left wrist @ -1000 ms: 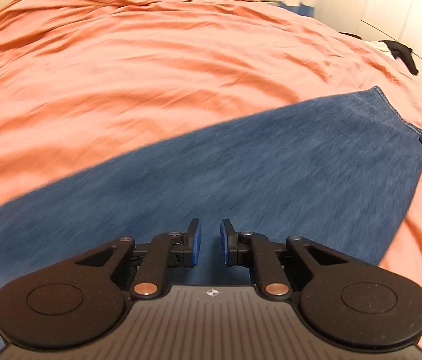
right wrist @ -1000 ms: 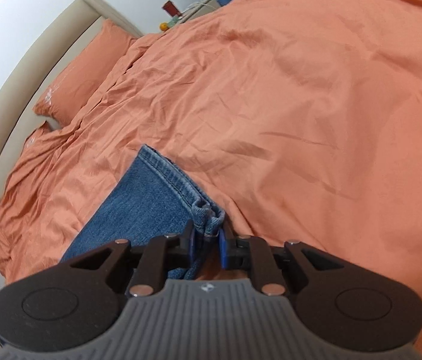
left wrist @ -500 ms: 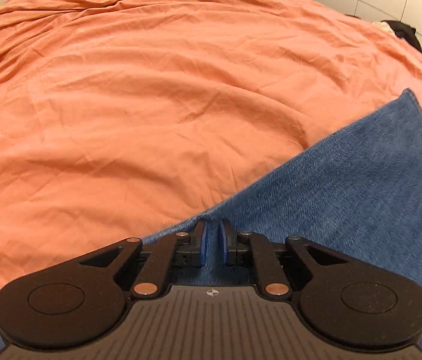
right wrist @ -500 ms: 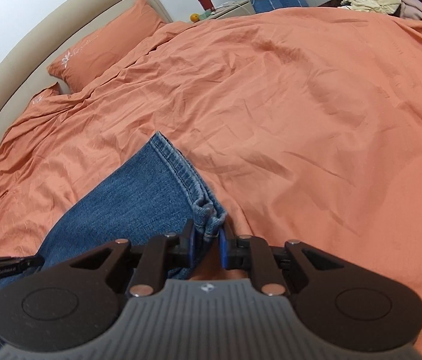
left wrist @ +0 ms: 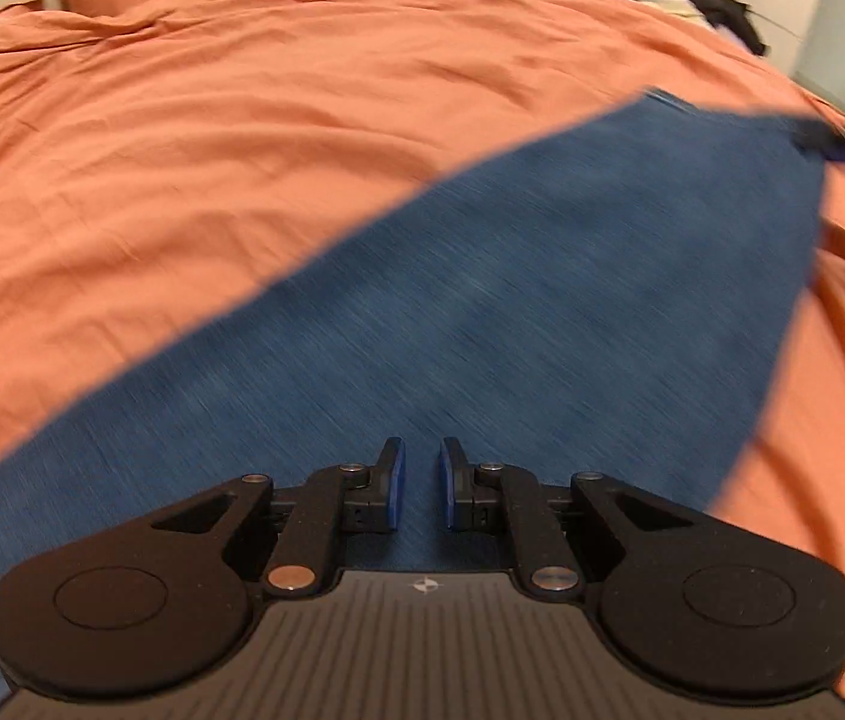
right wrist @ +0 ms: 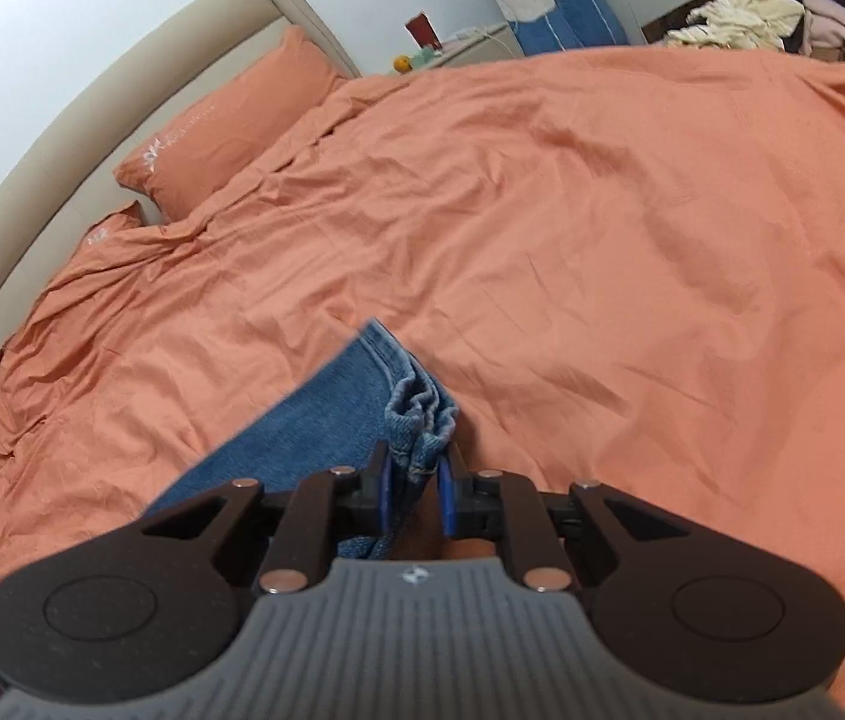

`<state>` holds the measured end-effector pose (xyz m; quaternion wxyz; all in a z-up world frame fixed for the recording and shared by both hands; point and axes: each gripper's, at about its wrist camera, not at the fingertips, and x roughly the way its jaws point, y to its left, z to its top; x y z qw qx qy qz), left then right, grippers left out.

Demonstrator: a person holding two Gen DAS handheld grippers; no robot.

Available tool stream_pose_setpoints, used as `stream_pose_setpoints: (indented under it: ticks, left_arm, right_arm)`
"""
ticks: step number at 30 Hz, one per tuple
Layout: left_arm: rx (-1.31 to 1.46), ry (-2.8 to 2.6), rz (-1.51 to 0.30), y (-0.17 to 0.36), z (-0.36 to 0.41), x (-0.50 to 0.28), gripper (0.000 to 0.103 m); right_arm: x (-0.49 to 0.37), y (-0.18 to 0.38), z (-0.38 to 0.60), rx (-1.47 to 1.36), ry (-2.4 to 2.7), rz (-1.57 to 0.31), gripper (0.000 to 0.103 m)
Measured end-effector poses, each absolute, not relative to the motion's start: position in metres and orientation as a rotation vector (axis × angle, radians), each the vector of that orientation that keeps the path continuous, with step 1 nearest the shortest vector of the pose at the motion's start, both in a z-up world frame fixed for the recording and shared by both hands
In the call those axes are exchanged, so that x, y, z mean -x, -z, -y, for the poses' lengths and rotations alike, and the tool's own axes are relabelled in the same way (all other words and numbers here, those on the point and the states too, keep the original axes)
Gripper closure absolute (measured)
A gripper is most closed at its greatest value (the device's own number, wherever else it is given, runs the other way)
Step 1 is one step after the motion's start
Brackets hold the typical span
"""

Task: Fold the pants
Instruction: 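Lift the hems with the right tool and fold them toward the waistband, then lay the hems onto the waistband and open the right tool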

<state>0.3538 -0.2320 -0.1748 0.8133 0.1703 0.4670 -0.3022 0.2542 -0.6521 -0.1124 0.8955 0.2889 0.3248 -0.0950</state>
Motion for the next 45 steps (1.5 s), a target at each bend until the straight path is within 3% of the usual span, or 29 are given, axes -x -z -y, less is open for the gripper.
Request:
stream_pose_setpoints:
  ticks: [3,7,9,11,19,25,31,37,41,45]
  left_arm:
    - [-0.344,0.679,-1.016,0.179,0.232,-0.329,0.088]
    - [-0.310,0.693,-1.022,0.178,0.230,-0.308,0.099]
    - [-0.312,0.703,-1.019,0.174,0.227,-0.300,0.099]
    - [-0.283,0.735,-1.031,0.166,0.221,-0.293,0.092]
    - [-0.196,0.678,-0.960,0.115,0.144,-0.265,0.091]
    - [-0.136,0.548,-0.898,0.077,0.067,-0.250,0.091]
    - [-0.018,0.441,-0.887,0.070,0.001,-0.246,0.091]
    - [0.086,0.384,-0.930,0.089,-0.039,-0.245,0.091]
    - [0.132,0.378,-0.953,0.101,-0.060,-0.241,0.081]
    - [0.183,0.395,-0.959,0.109,-0.067,-0.242,0.069]
  right_arm:
    - [-0.255,0.091,0.641,-0.578,0.180,-0.647,0.092]
    - [-0.257,0.059,0.620,-0.531,0.150,-0.615,0.092]
    - [-0.258,0.041,0.606,-0.493,0.130,-0.597,0.092]
    - [-0.259,0.023,0.588,-0.456,0.104,-0.575,0.092]
    - [-0.264,-0.039,0.491,-0.312,-0.060,-0.491,0.092]
    - [-0.276,-0.052,0.404,-0.278,-0.179,-0.483,0.092]
    - [-0.287,-0.023,0.317,-0.306,-0.289,-0.540,0.092]
    - [-0.281,0.063,0.236,-0.293,-0.367,-0.728,0.093]
    - [-0.276,0.129,0.203,-0.259,-0.384,-0.888,0.093]
    - [-0.272,0.157,0.189,-0.241,-0.367,-0.946,0.092]
